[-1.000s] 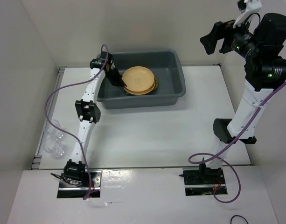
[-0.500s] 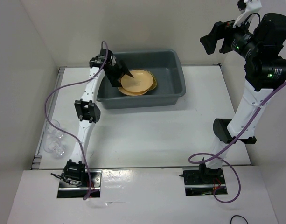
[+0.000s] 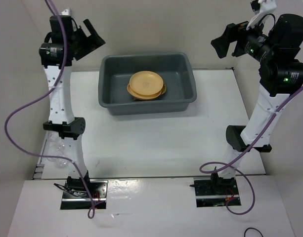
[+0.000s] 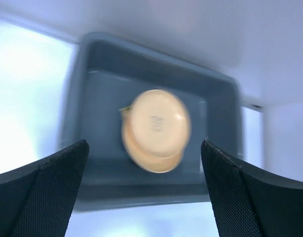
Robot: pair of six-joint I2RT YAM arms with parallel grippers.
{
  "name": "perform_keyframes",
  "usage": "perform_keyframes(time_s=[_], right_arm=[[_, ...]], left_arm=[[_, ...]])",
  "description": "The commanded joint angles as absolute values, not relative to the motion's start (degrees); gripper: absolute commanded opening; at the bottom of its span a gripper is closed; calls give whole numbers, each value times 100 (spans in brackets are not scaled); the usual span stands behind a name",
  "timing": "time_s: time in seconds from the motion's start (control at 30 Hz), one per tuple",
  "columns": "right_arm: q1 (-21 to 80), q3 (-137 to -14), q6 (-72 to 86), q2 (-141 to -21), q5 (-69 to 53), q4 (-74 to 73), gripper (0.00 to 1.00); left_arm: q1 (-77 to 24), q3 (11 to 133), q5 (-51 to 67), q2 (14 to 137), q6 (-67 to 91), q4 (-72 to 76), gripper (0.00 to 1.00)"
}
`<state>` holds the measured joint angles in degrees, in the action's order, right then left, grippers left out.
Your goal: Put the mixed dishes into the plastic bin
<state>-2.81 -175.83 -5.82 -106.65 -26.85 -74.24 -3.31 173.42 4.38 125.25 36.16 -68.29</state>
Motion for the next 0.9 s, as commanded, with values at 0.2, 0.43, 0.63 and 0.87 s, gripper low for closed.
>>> perform_keyframes(time_s=[0.2,0.43,0.63,0.87], right_arm=[[-316,-17596,-493,-10688,-3085,-7427,98],[-316,-17429,-439,-10487,-3085,-7427,98],[-316,-17174,-439,-10274,-3146,-7427,98],[-316,-17174,-439,-10214,-3041,-7427,98]], left_arm=[[-149,14294,156,12059,3129,-7287,100],[-404,10945,1458,11312,3700,-5143,84],[-948,11863,1459,12312,3700,-5509,73],[-1327,14385,993,13753,3823,-6626,76]])
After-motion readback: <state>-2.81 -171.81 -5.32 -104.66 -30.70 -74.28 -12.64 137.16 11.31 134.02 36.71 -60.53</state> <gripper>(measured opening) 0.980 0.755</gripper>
